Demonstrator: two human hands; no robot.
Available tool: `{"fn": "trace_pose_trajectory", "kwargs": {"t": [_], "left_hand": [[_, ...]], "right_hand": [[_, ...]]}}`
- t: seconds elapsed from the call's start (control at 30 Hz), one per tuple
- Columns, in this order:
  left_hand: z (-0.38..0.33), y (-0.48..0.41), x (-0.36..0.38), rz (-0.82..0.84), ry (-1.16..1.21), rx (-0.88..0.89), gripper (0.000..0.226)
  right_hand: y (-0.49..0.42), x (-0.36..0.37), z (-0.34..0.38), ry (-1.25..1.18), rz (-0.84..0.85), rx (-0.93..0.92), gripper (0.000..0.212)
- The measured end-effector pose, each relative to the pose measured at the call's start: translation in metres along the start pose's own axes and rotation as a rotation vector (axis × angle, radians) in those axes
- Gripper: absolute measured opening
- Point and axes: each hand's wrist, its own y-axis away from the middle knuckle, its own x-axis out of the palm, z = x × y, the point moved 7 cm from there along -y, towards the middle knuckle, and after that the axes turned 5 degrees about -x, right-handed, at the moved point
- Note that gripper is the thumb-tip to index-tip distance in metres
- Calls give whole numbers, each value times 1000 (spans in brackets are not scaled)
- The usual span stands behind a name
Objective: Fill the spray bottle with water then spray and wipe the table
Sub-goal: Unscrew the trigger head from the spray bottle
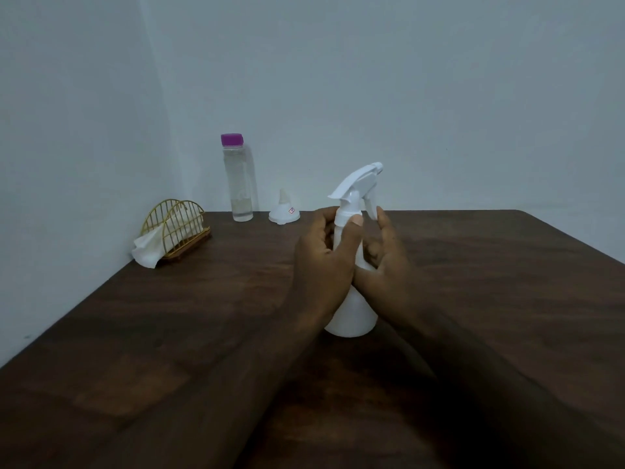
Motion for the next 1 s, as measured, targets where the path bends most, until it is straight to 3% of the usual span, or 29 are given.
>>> {"fn": "trace_pose_trajectory", "kwargs": {"t": [0.1,0.17,0.23,0.3,0.47,0.63,0.73,0.83,1.0], "left_hand": [[-4,1,-6,-51,-17,41,24],[-7,2,-9,-71,-59,59,29],[-10,4,-11,-92,-119,75,32],[-14,8,-11,-104,-167,85,34],[-12,9,-13,-143,-228,70,34],[-13,12,-11,-171,-359,129,36],[-15,14,-11,-183,-439,164,49],[-9,13,-8,-81,-391,115,47],[-5,10,-9,-48,-395,72,43]], "right_hand": [[-2,-6,8,-183,95,98,105],[-3,-20,27,-219,5,62,82],[-4,-38,49,-41,-147,-54,51],[-5,-44,66,122,-237,-85,40],[-4,-34,82,451,-265,-6,54],[-12,-10,87,548,-102,-7,64],[-22,-7,90,549,-140,-77,59],[-32,-22,98,455,-221,-121,51],[-46,-69,101,-32,-337,-44,29]]}}
